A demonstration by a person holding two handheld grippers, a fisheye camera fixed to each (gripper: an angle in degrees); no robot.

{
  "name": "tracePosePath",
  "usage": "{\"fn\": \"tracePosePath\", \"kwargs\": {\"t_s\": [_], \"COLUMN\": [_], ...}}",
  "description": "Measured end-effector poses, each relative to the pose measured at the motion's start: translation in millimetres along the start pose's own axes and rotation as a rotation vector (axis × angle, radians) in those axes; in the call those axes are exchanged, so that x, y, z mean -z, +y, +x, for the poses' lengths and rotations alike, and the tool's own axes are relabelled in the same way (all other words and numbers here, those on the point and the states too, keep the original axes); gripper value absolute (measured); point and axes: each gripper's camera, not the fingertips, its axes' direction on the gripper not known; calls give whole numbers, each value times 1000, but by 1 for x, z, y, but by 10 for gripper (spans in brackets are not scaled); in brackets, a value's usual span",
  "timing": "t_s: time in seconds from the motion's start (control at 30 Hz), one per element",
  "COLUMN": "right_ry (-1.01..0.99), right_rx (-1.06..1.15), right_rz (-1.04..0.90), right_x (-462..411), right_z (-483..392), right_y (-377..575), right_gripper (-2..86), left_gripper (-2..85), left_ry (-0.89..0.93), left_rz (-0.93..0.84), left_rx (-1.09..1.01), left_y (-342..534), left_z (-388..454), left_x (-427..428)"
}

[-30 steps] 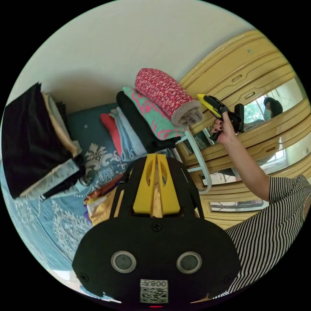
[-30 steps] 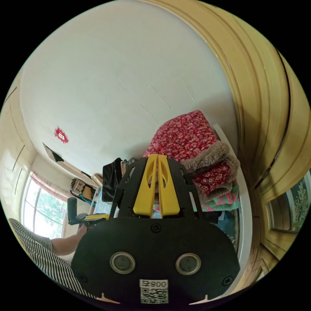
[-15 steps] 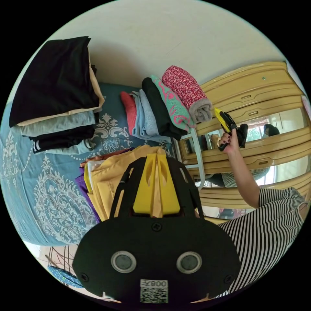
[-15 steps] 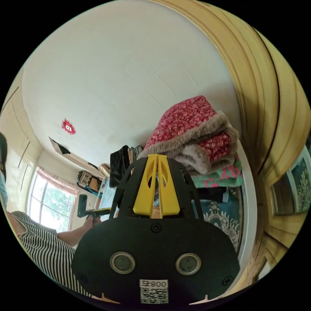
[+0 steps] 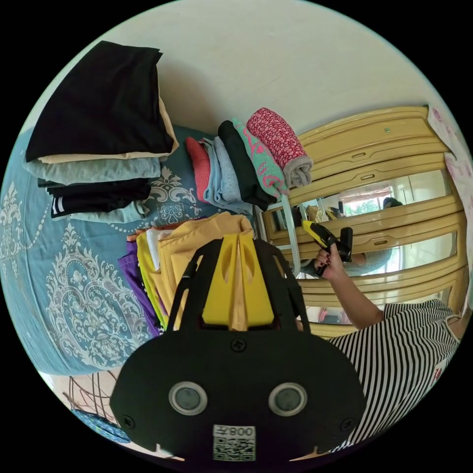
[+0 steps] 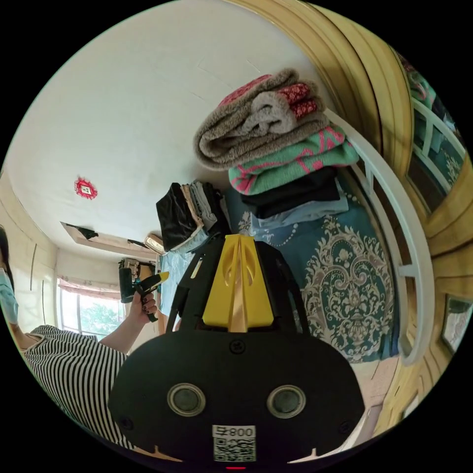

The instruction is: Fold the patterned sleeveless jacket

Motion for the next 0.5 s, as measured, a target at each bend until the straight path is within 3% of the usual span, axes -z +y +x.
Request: {"fn": "tracePosePath", "kwargs": {"t_s": [0.5], "right_ry": [-35], "right_rx": [-129], "right_rz": [-72], "right_x": [-67], "right_z": [-107], "right_y": [145], "right_gripper": [1], "left_gripper": [6], "left_ry": [87], "left_rz": [-15], "left_rx": [41], "left_y": [92], "left_z": [-157], "left_x": [69]}}
